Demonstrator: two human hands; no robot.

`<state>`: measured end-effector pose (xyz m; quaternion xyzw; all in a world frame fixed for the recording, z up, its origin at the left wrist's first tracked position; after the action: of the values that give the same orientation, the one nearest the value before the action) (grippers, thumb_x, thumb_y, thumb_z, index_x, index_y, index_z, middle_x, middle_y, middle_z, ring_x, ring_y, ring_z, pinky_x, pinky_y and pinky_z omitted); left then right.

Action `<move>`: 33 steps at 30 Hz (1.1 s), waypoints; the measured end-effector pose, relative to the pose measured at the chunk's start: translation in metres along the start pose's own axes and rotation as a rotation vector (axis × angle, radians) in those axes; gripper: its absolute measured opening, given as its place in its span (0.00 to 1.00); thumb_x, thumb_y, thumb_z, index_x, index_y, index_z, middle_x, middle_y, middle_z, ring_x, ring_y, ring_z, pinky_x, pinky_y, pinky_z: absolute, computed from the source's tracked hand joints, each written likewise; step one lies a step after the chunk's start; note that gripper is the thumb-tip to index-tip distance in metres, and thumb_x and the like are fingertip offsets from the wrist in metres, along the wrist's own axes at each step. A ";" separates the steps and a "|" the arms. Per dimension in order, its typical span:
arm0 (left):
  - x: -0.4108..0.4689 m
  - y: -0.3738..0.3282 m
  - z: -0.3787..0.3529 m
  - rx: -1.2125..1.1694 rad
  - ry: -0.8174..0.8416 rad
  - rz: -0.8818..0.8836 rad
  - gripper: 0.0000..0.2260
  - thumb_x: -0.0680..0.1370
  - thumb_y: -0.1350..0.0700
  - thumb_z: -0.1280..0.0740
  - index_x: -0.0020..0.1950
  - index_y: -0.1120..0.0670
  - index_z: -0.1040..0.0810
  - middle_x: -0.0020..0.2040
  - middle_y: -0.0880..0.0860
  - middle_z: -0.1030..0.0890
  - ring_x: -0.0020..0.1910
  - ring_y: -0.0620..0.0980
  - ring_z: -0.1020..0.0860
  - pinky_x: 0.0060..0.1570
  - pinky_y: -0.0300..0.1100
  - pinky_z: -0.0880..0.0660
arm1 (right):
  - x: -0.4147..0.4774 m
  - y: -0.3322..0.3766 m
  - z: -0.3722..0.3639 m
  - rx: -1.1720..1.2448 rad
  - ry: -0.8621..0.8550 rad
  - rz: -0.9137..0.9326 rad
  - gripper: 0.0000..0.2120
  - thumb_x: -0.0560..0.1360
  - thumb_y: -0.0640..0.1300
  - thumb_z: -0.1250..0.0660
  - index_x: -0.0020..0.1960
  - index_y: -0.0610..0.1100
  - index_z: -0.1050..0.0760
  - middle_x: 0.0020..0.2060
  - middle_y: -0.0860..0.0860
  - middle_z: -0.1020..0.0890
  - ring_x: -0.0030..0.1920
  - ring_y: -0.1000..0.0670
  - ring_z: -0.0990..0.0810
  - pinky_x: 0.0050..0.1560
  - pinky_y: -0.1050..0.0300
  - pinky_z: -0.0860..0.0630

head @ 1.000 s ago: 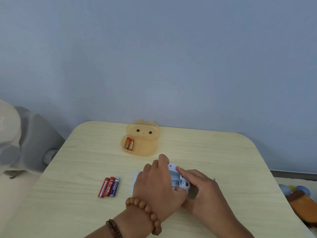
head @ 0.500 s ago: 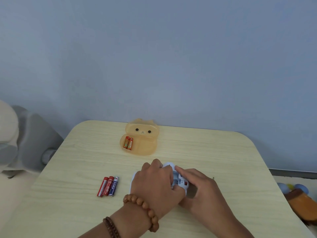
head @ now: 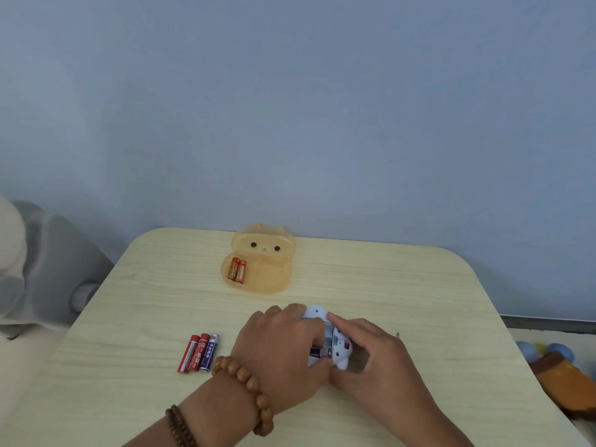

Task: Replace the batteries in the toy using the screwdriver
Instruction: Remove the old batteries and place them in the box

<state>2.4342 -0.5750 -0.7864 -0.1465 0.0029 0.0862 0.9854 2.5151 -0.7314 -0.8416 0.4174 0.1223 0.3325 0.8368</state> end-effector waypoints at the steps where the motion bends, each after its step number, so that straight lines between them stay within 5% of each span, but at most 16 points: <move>1: 0.000 0.001 0.000 -0.014 -0.005 -0.004 0.15 0.74 0.36 0.39 0.51 0.45 0.25 0.56 0.43 0.26 0.52 0.46 0.27 0.55 0.43 0.30 | 0.000 0.000 0.000 0.001 0.001 -0.003 0.35 0.67 0.40 0.20 0.68 0.60 0.26 0.55 0.61 0.17 0.59 0.62 0.20 0.57 0.71 0.27; 5: 0.003 0.002 0.001 -0.175 -0.131 -0.032 0.12 0.75 0.40 0.36 0.50 0.46 0.21 0.67 0.42 0.29 0.64 0.44 0.31 0.62 0.39 0.34 | 0.001 0.002 0.001 0.000 0.006 0.005 0.34 0.67 0.41 0.21 0.69 0.59 0.25 0.54 0.61 0.17 0.59 0.61 0.20 0.56 0.71 0.26; 8: 0.010 0.008 0.005 -0.329 -0.247 -0.022 0.14 0.73 0.39 0.38 0.43 0.47 0.21 0.50 0.42 0.21 0.50 0.41 0.23 0.50 0.40 0.25 | 0.002 0.001 -0.001 0.008 0.025 0.014 0.32 0.67 0.45 0.21 0.69 0.59 0.24 0.54 0.62 0.17 0.58 0.60 0.20 0.55 0.70 0.26; 11: 0.013 0.016 0.015 -0.579 -0.301 0.095 0.09 0.72 0.46 0.27 0.42 0.47 0.25 0.38 0.44 0.19 0.37 0.42 0.19 0.38 0.40 0.22 | 0.002 0.001 -0.002 0.031 0.019 0.006 0.35 0.62 0.54 0.25 0.69 0.58 0.24 0.56 0.64 0.19 0.58 0.61 0.20 0.55 0.73 0.28; 16: 0.017 0.036 0.024 -0.854 -0.280 0.204 0.07 0.72 0.56 0.24 0.42 0.47 0.20 0.37 0.50 0.15 0.33 0.48 0.16 0.38 0.50 0.18 | 0.003 0.001 -0.001 0.016 0.020 0.018 0.36 0.61 0.53 0.22 0.68 0.63 0.27 0.58 0.67 0.21 0.59 0.62 0.20 0.58 0.71 0.28; 21: 0.020 0.055 0.024 -1.004 -0.194 0.246 0.17 0.66 0.57 0.20 0.52 0.46 0.18 0.40 0.54 0.14 0.40 0.49 0.15 0.43 0.39 0.20 | 0.003 0.000 -0.002 -0.004 0.030 -0.004 0.36 0.63 0.48 0.18 0.69 0.60 0.26 0.58 0.67 0.21 0.60 0.62 0.21 0.58 0.73 0.29; 24: 0.022 0.066 0.026 -0.952 -0.208 0.201 0.19 0.66 0.60 0.19 0.52 0.48 0.18 0.43 0.54 0.14 0.42 0.48 0.15 0.44 0.38 0.19 | 0.003 0.000 -0.003 0.006 0.028 -0.007 0.36 0.62 0.50 0.19 0.69 0.57 0.24 0.58 0.66 0.21 0.59 0.62 0.21 0.57 0.74 0.30; 28: 0.029 0.098 0.039 -0.505 -0.224 -0.002 0.22 0.67 0.56 0.20 0.59 0.47 0.20 0.51 0.42 0.17 0.47 0.41 0.18 0.50 0.33 0.22 | 0.003 0.001 -0.004 0.027 0.026 -0.003 0.36 0.61 0.56 0.23 0.68 0.61 0.26 0.58 0.68 0.22 0.59 0.63 0.21 0.57 0.74 0.30; 33: 0.043 0.143 0.055 -0.318 -0.202 -0.044 0.18 0.67 0.57 0.20 0.54 0.47 0.18 0.51 0.41 0.18 0.45 0.41 0.18 0.47 0.33 0.22 | 0.005 0.002 -0.003 0.026 0.047 -0.005 0.35 0.60 0.58 0.25 0.67 0.66 0.27 0.58 0.68 0.22 0.59 0.64 0.21 0.56 0.74 0.30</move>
<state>2.4510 -0.4166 -0.7764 -0.2910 -0.1131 0.0783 0.9468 2.5163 -0.7252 -0.8419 0.4200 0.1472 0.3385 0.8290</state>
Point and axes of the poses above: each hand's wrist, its own x-axis towards the middle knuckle, its own z-axis out of the back of the hand, y = z × x, the point moved 2 cm from there along x, towards the middle knuckle
